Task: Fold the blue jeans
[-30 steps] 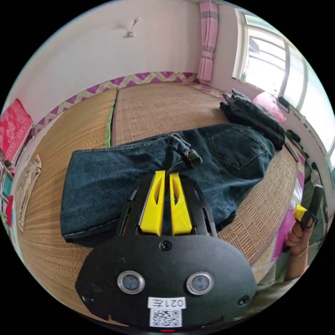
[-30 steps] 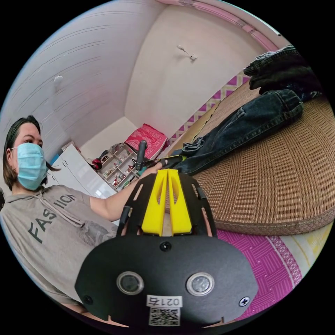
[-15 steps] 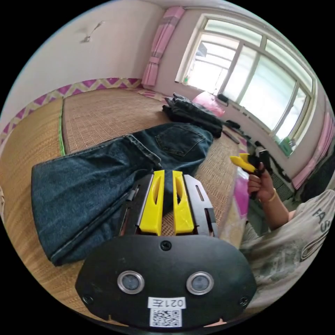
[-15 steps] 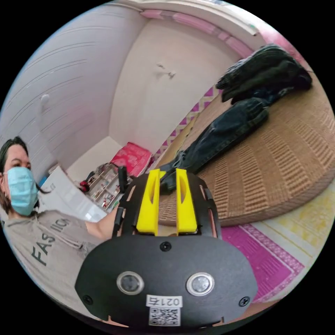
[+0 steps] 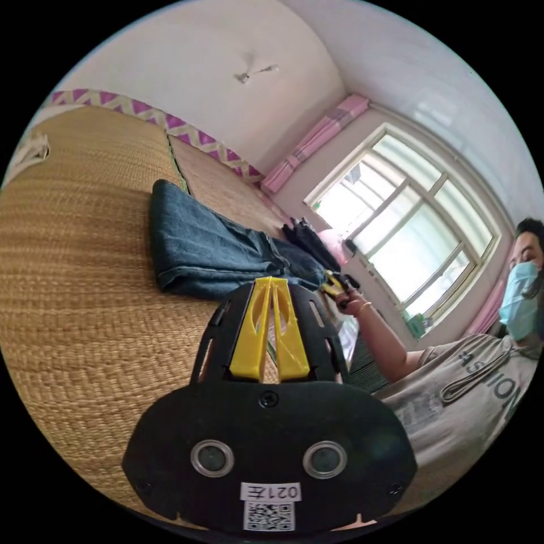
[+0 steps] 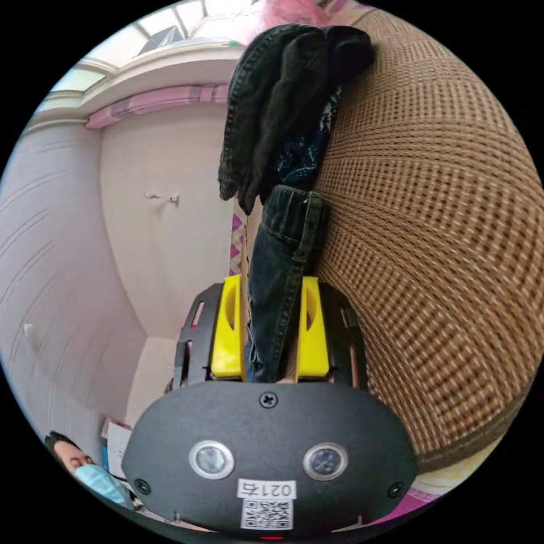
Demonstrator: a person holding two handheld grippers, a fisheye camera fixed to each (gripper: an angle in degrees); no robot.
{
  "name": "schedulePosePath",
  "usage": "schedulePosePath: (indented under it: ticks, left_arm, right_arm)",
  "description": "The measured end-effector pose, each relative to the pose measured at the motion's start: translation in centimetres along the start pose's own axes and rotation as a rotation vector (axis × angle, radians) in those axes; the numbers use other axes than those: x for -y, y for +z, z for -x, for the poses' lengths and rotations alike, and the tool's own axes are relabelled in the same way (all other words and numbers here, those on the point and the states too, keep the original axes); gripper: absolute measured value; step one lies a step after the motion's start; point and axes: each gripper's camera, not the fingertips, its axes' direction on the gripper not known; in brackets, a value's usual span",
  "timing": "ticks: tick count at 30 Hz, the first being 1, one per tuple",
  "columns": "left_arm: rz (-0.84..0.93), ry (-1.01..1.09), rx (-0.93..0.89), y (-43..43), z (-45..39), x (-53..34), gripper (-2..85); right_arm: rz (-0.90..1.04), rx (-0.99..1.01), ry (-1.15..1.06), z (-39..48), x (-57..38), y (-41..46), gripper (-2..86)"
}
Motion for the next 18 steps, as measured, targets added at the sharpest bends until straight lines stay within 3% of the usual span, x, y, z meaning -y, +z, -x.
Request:
schedulePosePath:
  ticks: [5,8,13,18]
  left_arm:
    - [-0.003,0.013,-0.1,-0.8,3.4,-0.6,-0.9]
    - [0.019,0.036,-0.134,-0.8,4.7,-0.9,-1.0]
    - [-0.036,-0.006,-0.244,-2.3,8.7,-1.4,-1.0]
    - [-0.064,-0.021,-0.266,-3.2,10.7,-1.7,-1.0]
  right_arm:
    - [-0.051,-0.077,-0.023,3.2,-1.0,2.7,7.0]
    - [-0.085,-0.137,-0.296,12.9,-4.5,5.1,6.5]
    - [0.032,-0.354,-1.027,35.2,-21.7,18.4,6.7]
    - [0.2,-0.544,-1.564,42.0,-43.7,36.1,6.7]
